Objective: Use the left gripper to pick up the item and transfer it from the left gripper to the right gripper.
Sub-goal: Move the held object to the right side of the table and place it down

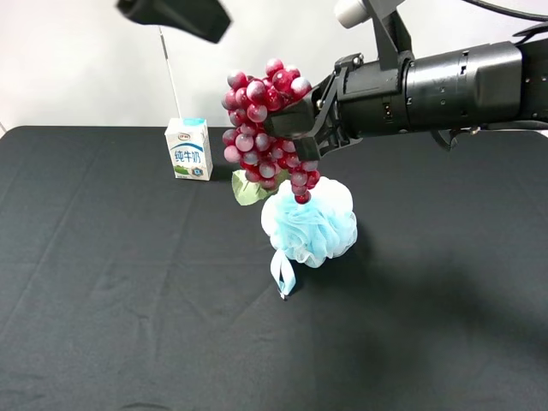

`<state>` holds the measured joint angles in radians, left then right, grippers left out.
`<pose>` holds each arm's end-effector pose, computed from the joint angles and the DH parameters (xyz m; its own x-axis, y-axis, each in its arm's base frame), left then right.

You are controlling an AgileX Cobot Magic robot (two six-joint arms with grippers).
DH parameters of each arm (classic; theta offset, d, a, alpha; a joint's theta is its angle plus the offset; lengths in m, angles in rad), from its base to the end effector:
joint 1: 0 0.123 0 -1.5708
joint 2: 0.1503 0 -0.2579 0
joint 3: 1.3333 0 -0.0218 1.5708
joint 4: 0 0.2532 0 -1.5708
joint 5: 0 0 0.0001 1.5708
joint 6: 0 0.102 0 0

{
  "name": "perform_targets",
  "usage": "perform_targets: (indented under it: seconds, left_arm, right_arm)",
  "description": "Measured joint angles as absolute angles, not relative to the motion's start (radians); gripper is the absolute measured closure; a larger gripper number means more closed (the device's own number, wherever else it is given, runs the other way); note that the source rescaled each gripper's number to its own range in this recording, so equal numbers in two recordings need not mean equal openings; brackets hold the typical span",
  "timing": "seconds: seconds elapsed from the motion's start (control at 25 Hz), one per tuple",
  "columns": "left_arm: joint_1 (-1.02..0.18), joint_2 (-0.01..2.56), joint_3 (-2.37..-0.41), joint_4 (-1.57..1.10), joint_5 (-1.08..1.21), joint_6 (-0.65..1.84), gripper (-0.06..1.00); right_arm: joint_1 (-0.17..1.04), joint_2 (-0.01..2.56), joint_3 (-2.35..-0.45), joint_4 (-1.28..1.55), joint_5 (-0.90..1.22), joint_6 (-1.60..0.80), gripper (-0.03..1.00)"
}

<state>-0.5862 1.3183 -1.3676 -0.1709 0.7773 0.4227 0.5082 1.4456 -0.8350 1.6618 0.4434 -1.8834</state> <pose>0.2458 -0.1778 0.3756 -0.2849 0.5417 -0.7908 0.7470 0.6424 0.1710 0.2569 0.1931 0.2306 -0.2324 -0.3472 -0.9085 -0.8386 0.5447 0.0064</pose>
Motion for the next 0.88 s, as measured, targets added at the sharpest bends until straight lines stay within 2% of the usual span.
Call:
perform_targets:
  seconds: [0.36,0.52,0.88]
  left_arm:
    - [-0.586,1.228,-1.354,0.106,0.974,0.015,-0.05]
    - [-0.586,1.158,-1.250,0.205,0.995,-0.090,-0.05]
    - [-0.586,0.924,-0.987,0.220,0.956,-0.224,-0.05]
  right_arm:
    - [0.508,1.446,-0.835,1.662,0.435,-1.845,0.97]
    - [0.508,1.446,-0.835,1.662,0.429,-1.838,0.97]
    - [0.508,1.446,-0.835,1.662,0.428,-1.812,0.97]
